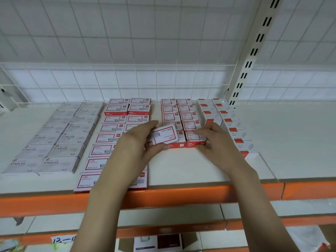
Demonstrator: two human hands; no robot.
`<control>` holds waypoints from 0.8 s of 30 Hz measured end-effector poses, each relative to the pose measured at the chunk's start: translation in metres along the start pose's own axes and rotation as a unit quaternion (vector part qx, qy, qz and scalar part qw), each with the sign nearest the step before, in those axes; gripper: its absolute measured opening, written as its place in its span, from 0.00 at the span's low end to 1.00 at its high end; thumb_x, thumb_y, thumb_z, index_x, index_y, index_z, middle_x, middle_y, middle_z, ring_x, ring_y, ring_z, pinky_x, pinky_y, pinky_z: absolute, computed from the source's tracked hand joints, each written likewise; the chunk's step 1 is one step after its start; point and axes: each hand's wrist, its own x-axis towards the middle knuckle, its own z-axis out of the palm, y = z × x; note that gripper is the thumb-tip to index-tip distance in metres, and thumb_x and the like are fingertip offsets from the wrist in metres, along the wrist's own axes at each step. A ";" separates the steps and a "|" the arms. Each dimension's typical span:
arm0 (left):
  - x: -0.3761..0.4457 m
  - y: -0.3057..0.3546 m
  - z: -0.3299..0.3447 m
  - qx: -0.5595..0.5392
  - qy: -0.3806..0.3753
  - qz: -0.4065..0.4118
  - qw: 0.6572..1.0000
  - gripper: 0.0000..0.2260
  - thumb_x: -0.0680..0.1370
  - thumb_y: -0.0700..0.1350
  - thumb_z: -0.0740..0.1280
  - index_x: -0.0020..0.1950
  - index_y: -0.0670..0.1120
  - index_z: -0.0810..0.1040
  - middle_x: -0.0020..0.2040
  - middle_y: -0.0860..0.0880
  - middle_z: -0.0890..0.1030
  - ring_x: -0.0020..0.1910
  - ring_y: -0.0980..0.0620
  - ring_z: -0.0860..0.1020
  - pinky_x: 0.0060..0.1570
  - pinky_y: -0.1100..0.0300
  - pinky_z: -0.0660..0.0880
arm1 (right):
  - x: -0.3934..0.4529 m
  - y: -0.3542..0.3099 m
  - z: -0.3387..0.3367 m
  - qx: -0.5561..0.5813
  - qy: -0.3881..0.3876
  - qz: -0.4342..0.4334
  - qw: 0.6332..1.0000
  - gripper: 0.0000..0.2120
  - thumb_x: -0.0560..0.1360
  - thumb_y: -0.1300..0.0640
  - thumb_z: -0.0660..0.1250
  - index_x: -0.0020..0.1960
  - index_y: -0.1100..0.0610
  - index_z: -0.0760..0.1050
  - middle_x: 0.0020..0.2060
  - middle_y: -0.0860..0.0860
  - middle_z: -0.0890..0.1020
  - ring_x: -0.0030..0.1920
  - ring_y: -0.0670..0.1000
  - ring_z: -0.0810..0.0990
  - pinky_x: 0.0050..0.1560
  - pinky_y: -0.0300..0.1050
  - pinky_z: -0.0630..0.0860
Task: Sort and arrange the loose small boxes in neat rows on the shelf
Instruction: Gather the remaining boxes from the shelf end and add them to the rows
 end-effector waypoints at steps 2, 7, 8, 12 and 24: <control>-0.002 0.000 -0.001 -0.001 0.004 -0.003 1.000 0.27 0.68 0.50 0.74 0.64 0.43 0.74 0.58 0.47 0.80 0.55 0.48 0.78 0.54 0.65 0.67 | 0.000 -0.001 0.000 -0.005 0.003 0.003 1.000 0.19 0.73 0.60 0.68 0.64 0.54 0.73 0.60 0.51 0.72 0.62 0.52 0.70 0.63 0.44 0.68; -0.006 -0.008 -0.002 0.015 0.024 0.043 0.999 0.25 0.73 0.57 0.64 0.66 0.46 0.73 0.53 0.47 0.80 0.48 0.51 0.77 0.46 0.63 0.72 | -0.002 -0.009 -0.001 -0.021 0.019 0.004 1.000 0.20 0.74 0.58 0.67 0.65 0.54 0.72 0.60 0.52 0.71 0.61 0.53 0.70 0.61 0.46 0.69; -0.007 -0.010 -0.003 0.035 0.026 0.042 0.998 0.24 0.74 0.57 0.60 0.67 0.47 0.72 0.51 0.48 0.79 0.46 0.50 0.77 0.43 0.60 0.73 | -0.002 -0.011 -0.002 -0.020 0.021 0.000 1.000 0.20 0.74 0.57 0.67 0.65 0.54 0.72 0.60 0.52 0.71 0.59 0.54 0.71 0.59 0.43 0.68; -0.014 -0.022 -0.007 0.120 0.035 -0.002 0.992 0.25 0.73 0.58 0.55 0.68 0.53 0.70 0.46 0.50 0.73 0.37 0.46 0.76 0.33 0.58 0.72 | -0.003 -0.022 -0.004 -0.031 0.029 -0.024 0.999 0.20 0.76 0.55 0.65 0.67 0.54 0.70 0.61 0.51 0.70 0.57 0.51 0.72 0.50 0.30 0.57; 0.009 -0.056 -0.012 0.184 -0.003 -0.196 0.963 0.16 0.76 0.60 0.56 0.50 0.48 0.73 0.39 0.49 0.77 0.44 0.43 0.77 0.37 0.58 0.68 | 0.008 -0.048 0.011 -0.004 0.030 -0.067 0.997 0.18 0.75 0.55 0.66 0.65 0.55 0.72 0.62 0.52 0.72 0.69 0.52 0.63 0.62 0.38 0.61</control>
